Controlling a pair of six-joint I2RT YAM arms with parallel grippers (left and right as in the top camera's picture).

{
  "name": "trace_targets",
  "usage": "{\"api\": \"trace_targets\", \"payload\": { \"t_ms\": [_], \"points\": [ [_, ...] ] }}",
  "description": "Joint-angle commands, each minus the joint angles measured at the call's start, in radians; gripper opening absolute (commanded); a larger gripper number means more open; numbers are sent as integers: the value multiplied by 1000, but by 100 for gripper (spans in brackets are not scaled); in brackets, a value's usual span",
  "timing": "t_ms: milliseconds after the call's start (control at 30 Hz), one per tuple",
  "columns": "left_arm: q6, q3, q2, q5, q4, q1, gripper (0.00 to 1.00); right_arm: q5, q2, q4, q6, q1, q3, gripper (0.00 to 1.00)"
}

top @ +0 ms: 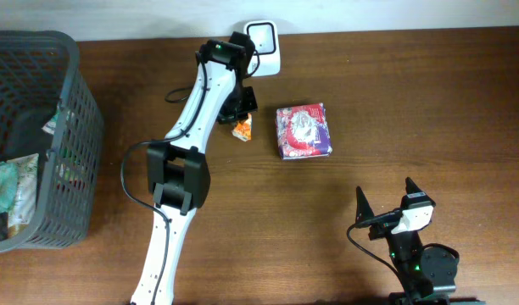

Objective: Scan the item barcode
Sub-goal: 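Carry the orange tissue pack and set it left of the purple package, then return the left gripper into the basket and grasp the green Kleenex pack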

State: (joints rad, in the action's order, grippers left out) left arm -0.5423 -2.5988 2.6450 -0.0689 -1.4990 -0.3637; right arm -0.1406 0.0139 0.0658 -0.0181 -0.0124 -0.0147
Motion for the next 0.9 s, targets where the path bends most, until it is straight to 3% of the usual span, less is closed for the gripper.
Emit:
{"api": "trace_targets", "payload": {
  "t_ms": [0,100,133,167,233,300,367,567,667,800,833,867],
  "points": [
    [1,5,6,0,29,-26,9,-6,-6,0,6,6,9,99],
    [1,5,6,-67,40,-35,10,-6,-6,0,6,6,9,99],
    [1,5,6,-66,46,-37,19,-6,-6,0,6,6,9,99],
    [1,5,7,-66,48,-37,34,-6,-6,0,6,6,9,99],
    [1,5,6,-69,49,-37,35,-6,-6,0,6,6,9,99],
    [1,-9,5,-71,55,-32,44,-6,-6,0,6,6,9,99],
    [1,-83,2,-74,14,-19,47,-6,-6,0,6,6,9,99],
    [115,-539,-64,-72,-167,68,56,-6,-6,0,6,6,9,99],
    [119,-538,-225,-61,-163,148,59,-6,-6,0,6,6,9,99],
    [124,-538,-389,-54,-189,331,82,-6,-6,0,6,6,9,99],
    [142,-538,-425,-54,-189,399,99,-6,-6,0,6,6,9,99],
    [142,-538,-441,-54,-189,442,99,-6,-6,0,6,6,9,99]
  ]
}}
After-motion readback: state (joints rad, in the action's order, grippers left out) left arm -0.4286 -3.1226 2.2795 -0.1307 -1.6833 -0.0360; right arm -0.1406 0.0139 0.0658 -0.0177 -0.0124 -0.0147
